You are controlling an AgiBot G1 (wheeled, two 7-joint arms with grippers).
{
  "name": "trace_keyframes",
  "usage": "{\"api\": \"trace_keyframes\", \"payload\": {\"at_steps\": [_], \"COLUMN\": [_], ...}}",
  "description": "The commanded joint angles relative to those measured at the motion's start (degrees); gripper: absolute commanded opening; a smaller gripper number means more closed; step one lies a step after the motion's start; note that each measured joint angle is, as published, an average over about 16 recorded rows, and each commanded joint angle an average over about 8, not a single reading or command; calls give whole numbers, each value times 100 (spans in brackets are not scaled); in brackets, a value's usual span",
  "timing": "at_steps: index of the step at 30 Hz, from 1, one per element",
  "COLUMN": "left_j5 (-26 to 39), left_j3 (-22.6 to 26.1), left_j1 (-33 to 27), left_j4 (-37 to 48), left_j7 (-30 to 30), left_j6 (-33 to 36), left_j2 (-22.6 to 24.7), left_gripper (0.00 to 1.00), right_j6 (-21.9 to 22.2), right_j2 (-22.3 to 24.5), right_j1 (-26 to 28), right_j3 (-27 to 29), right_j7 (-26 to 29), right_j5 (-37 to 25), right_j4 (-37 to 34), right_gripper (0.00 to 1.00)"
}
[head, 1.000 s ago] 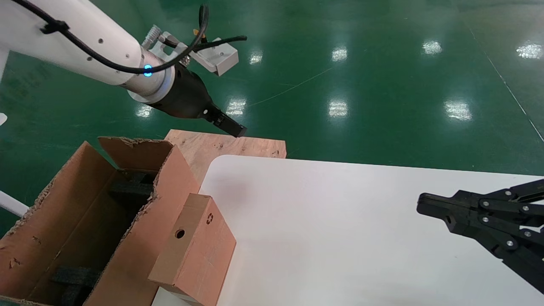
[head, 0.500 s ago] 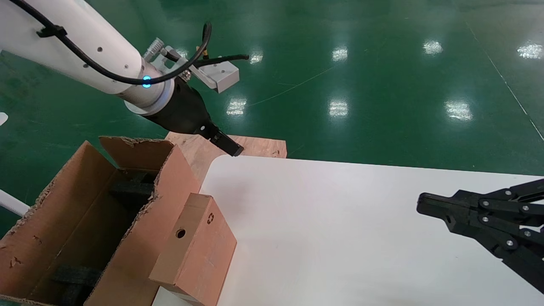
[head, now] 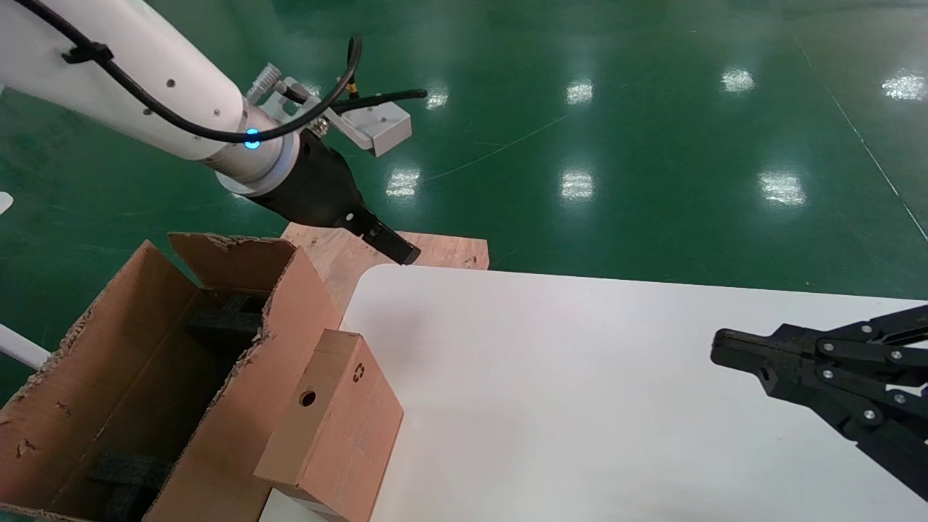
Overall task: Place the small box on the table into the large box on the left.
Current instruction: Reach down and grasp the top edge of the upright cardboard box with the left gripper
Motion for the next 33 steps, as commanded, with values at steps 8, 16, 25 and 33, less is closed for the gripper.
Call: {"api": "trace_keyframes", "payload": {"at_steps": [8, 16, 25, 33], "left_j5": [-179, -924, -1966, -2275], "left_j3": [533, 1975, 3158, 3759], "left_j1": [-387, -991, -1424, -1450], "left_j4": [510, 965, 556, 268], "left_j7": [-474, -1042, -1340, -1530], "left_j6": [117, 164, 90, 20], "left_j2": [397, 641, 496, 302], "left_gripper": [100, 100, 100, 100], "right_j6": [0, 1, 2, 3], "right_j2": [0, 1, 3, 4], "right_j1": [2, 3, 3, 4], "right_j3": [-3, -6, -9, -12], "right_j7": [-2, -3, -5, -6], "right_j5": [2, 3, 6, 7], "right_j4": [-2, -3, -3, -3], "right_gripper": [0, 0, 0, 0]}}
